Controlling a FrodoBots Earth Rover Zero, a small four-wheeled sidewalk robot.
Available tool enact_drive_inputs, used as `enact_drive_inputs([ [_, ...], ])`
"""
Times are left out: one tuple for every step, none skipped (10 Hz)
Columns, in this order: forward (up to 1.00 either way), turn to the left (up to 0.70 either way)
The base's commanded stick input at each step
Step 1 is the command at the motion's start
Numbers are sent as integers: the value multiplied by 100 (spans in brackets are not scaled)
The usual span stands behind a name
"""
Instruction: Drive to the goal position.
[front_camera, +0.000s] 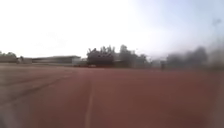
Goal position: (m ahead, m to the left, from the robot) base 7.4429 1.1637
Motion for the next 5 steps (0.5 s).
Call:
enact_drive_inputs([
  [70, 0],
  [70, 0],
  [70, 0],
  [70, 0],
  [70, 0],
])
